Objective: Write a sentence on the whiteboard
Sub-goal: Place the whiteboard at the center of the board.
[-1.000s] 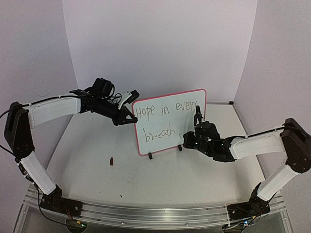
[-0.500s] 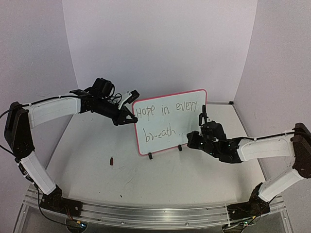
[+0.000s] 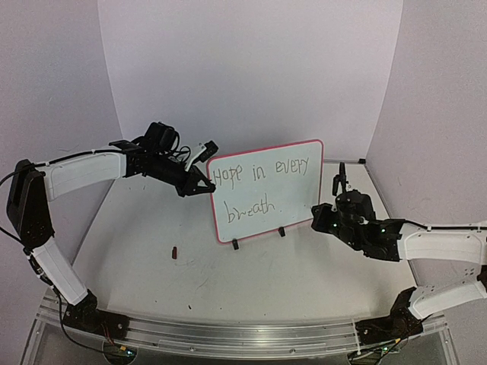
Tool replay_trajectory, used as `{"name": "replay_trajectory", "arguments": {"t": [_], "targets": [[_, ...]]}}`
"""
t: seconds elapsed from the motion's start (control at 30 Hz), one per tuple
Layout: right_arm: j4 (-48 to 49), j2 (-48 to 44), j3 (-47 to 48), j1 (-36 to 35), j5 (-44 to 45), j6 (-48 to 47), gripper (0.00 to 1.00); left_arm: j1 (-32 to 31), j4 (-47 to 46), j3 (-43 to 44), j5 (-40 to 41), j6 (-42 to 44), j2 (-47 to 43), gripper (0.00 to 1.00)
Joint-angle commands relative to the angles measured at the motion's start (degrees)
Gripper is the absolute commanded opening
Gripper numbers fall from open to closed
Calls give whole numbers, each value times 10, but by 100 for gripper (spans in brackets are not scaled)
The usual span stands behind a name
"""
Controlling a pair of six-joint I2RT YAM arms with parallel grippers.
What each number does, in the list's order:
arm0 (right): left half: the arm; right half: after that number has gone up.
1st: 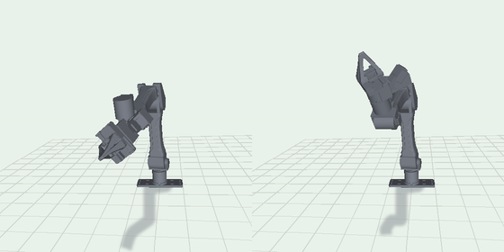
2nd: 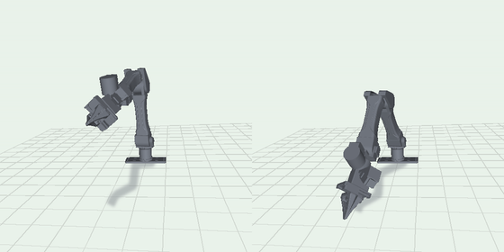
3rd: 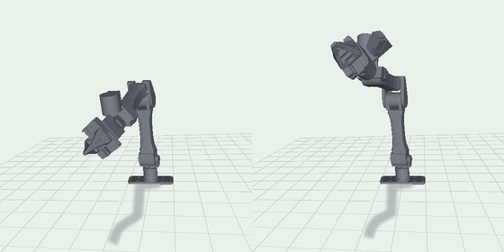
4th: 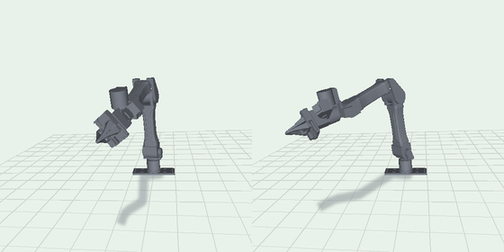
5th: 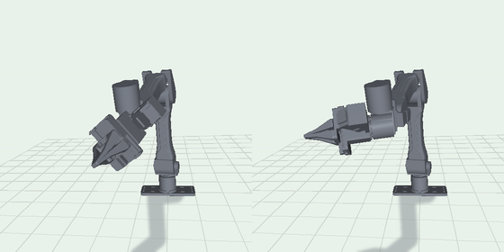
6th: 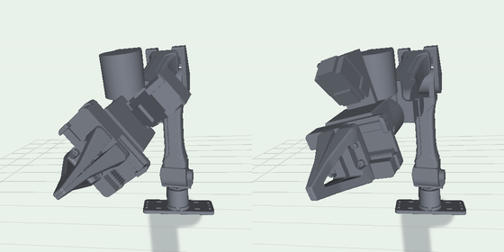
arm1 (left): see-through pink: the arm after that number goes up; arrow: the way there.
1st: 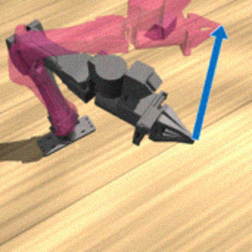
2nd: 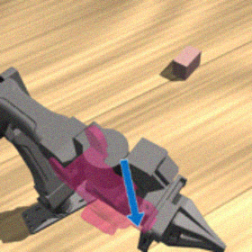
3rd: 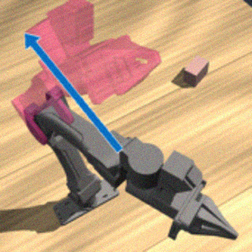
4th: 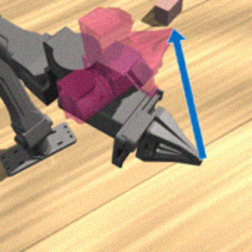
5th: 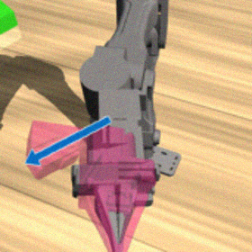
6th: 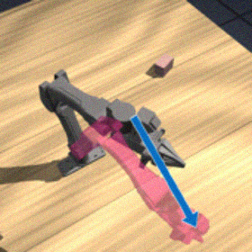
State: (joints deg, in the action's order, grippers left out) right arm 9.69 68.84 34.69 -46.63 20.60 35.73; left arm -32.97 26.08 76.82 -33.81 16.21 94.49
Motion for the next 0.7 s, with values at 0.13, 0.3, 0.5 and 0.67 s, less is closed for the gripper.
{"name": "replay_trajectory", "arguments": {"t": [0.13, 0.3, 0.5, 0.67], "targets": [[-15, -26, -10, 1, 29, 3, 0, 26, 90, 5, 21, 21, -29, 0], [-20, -34, -11, 2, 34, 2, 0, 35, 114, 17, 7, 27, -26, 0], [-22, -41, -11, 2, 37, -1, 0, 35, 125, 27, 8, 24, -19, 4], [-31, -53, -2, 1, 35, -16, 0, 36, 99, 9, 41, 4, -49, 26]]}}
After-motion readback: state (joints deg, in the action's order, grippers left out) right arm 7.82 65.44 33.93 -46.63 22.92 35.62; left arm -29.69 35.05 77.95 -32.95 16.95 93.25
